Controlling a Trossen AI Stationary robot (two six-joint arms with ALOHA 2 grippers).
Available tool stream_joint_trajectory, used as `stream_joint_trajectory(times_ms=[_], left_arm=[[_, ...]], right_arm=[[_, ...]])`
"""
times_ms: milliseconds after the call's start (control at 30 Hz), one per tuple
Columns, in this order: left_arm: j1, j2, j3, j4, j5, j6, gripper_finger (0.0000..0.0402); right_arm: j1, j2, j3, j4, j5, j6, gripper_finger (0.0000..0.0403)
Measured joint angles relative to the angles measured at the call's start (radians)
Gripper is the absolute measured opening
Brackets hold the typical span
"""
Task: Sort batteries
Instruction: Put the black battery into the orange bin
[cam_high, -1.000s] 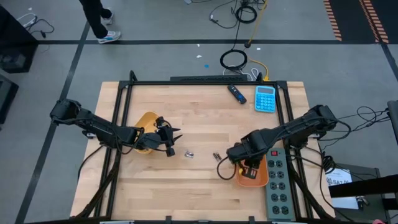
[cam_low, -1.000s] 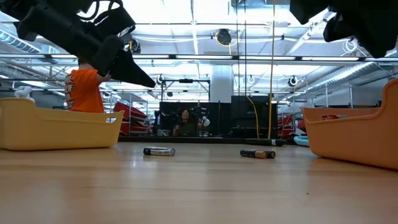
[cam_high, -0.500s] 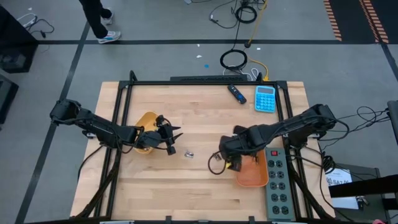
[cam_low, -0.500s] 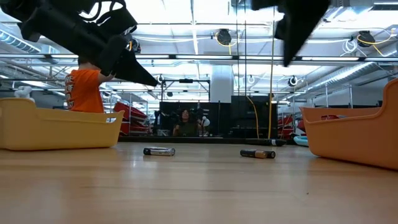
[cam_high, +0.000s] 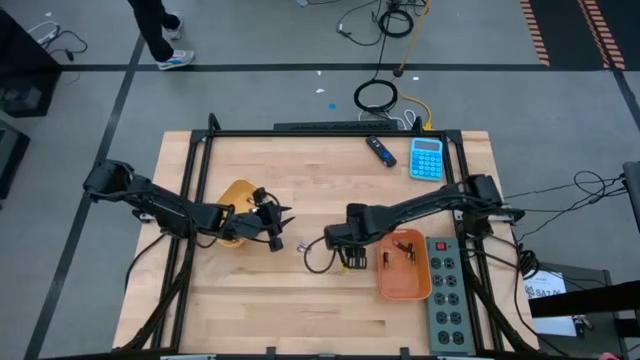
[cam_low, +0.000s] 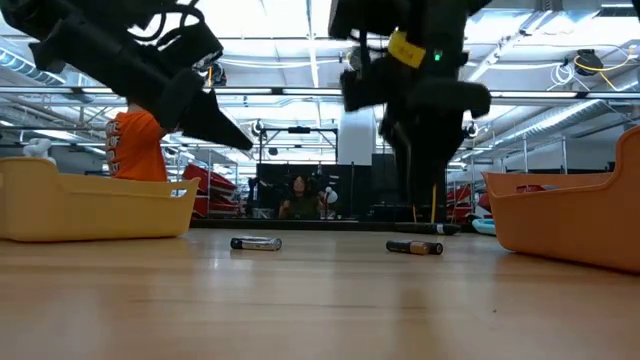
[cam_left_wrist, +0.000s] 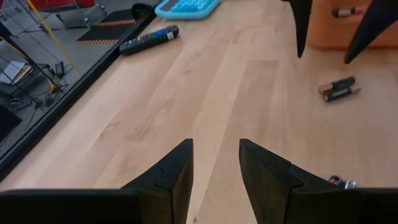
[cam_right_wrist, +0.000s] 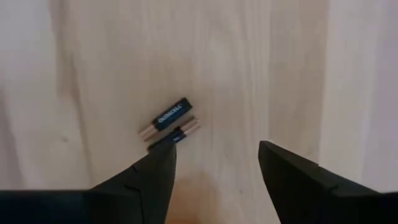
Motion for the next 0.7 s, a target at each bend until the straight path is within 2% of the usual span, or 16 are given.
stream_joint_trajectory(times_ms=[300, 367, 500, 700], left_arm=[[0.000, 0.054, 0.000, 0.021, 0.000, 0.005, 0.0138], [0.000, 0.054, 0.000, 0.025, 0.000, 0.005, 0.0138], [0.000, 0.054, 0.000, 0.026, 0.000, 0.005, 0.0138], [0.000, 0.054, 0.000, 0.027, 0.000, 0.004, 0.0138]], right_arm=[[-0.037, 0.066, 0.000, 0.024, -0.068, -0.114, 0.0222], [-0.039, 0.062, 0.000, 0.032, -0.084, -0.100, 0.0228], [-0.051, 0.061, 0.000, 0.029, -0.225, 0.019, 0.0237], [-0.046, 0.094, 0.000, 0.028, -0.165, 0.088, 0.0227]])
